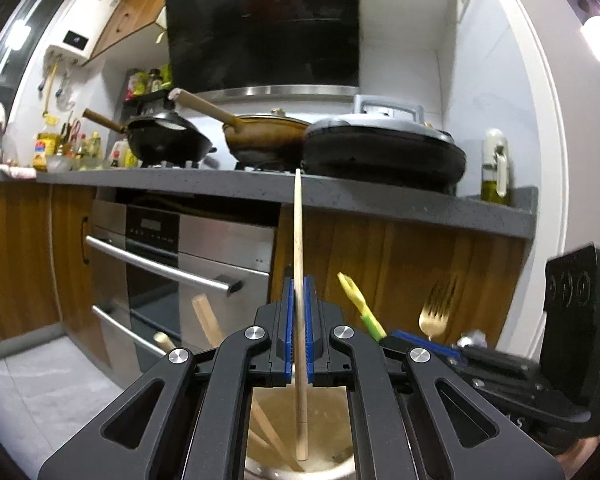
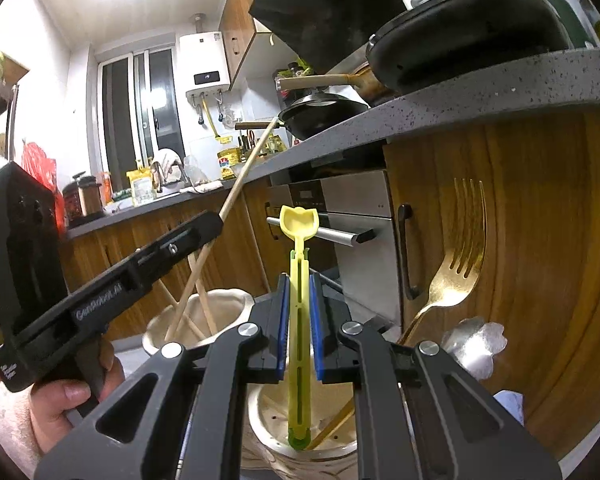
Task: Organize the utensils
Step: 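Carry the chopstick to the tall cup with the left gripper while the right carries the yellow spoon, then lower and open the left gripper into the tall cup while the right releases the yellow spoon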
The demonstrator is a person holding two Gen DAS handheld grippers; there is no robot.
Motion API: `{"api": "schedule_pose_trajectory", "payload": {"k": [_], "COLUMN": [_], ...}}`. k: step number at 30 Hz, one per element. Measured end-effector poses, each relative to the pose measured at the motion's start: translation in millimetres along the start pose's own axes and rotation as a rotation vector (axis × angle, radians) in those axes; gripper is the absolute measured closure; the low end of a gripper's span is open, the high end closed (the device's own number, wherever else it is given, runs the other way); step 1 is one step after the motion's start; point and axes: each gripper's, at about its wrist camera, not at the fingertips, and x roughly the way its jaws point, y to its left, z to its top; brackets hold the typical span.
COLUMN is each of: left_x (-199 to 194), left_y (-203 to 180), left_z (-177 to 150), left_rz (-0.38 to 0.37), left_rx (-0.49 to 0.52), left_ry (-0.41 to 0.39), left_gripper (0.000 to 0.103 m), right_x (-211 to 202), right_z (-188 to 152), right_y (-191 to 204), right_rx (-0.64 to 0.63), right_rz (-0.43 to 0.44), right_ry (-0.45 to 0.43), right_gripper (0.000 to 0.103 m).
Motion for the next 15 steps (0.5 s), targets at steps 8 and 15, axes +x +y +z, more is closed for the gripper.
{"api": "schedule_pose_trajectory", "payload": {"k": [8, 15], "left_x": [-11.2, -29.1], "left_y": [6.4, 8.7], "left_z": [-7.8, -11.5], "left_rz": [-0.037, -0.063], "left_rx": [-0.033, -0.033], "left_ry": [0.026, 0.069], "left_gripper": [0.098, 0.098], "right_x": [-11.0, -25.5], "right_z": [2.7, 5.0], "right_y": [0.2, 0.3], "right_rx": [-0.006, -0.006], "right_rz": [-0.010, -0.012], "right_ry": [-0.025, -0.058], "right_gripper": [0.093, 0.093]}}
